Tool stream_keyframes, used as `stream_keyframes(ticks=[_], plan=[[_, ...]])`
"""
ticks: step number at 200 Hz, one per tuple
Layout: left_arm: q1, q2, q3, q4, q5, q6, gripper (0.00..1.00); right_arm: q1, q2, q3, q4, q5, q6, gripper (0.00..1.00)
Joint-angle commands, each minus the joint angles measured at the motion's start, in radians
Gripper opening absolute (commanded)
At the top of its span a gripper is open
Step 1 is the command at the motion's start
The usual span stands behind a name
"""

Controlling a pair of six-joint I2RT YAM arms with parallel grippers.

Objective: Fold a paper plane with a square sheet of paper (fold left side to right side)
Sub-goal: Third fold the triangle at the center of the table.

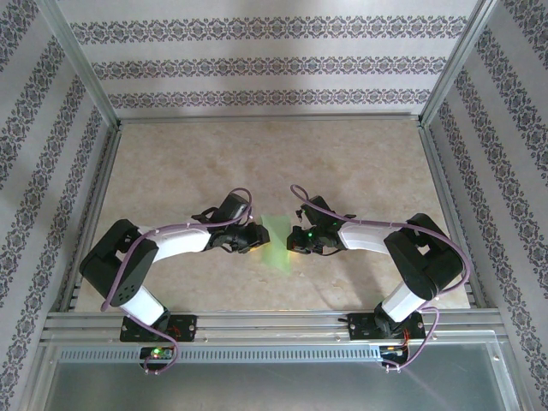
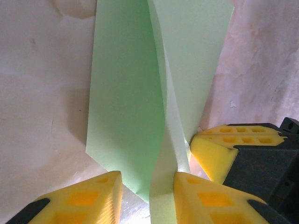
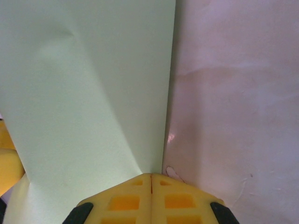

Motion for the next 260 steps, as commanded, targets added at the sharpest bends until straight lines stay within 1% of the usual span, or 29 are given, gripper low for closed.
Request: stream_keyframes(ticks=[1, 25, 51, 67, 99, 126, 146, 160, 174, 196, 207, 231, 260], plan=[[-0.008, -0.038, -0.013, 0.024, -0.033, -0.017, 0.39, -0.002, 0.019, 0.003, -0.032, 0.037, -0.027, 0.0], [-0.008, -0.051, -0.024, 0.02, -0.042, -0.021, 0.41, -0.001, 0.024, 0.003, -0.03, 0.037, -0.027, 0.0], [-0.009, -0.033, -0.026, 0.041, -0.022, -0.025, 0.4, -0.003, 0.026, 0.003, -0.03, 0.037, -0.027, 0.0], [-0.008, -0.011, -0.02, 0.045, -0.011, -0.025, 0.38, -0.003, 0.025, 0.005, -0.031, 0.035, -0.027, 0.0], [-0.008, 0.006, -0.013, 0.04, -0.003, -0.023, 0.22, -0.003, 0.012, 0.008, -0.031, 0.039, -0.037, 0.0], [-0.008, -0.002, -0.014, 0.028, -0.003, -0.023, 0.08, -0.013, -0.019, 0.021, -0.042, 0.04, -0.075, 0.0], [-0.01, -0.009, -0.014, 0.022, -0.001, -0.038, 0.01, -0.022, -0.073, 0.029, -0.065, 0.063, -0.125, 0.15], [-0.01, -0.014, -0.016, 0.024, -0.005, -0.058, 0.0, -0.022, -0.13, 0.031, -0.095, 0.097, -0.173, 0.31], [-0.011, -0.022, -0.018, 0.026, -0.018, -0.085, 0.0, -0.012, -0.198, 0.028, -0.13, 0.138, -0.233, 0.46], [-0.016, -0.039, -0.036, 0.05, -0.044, -0.136, 0.0, 0.04, -0.302, 0.01, -0.175, 0.213, -0.333, 0.62], [-0.016, -0.043, -0.049, 0.075, -0.05, -0.165, 0.0, 0.089, -0.344, -0.001, -0.194, 0.261, -0.381, 0.68], [-0.017, -0.04, -0.063, 0.112, -0.05, -0.203, 0.0, 0.267, -0.418, -0.038, -0.203, 0.436, -0.467, 0.78], [-0.019, -0.029, -0.062, 0.121, -0.042, -0.22, 0.0, 0.453, -0.435, -0.086, -0.161, 0.596, -0.53, 0.81]])
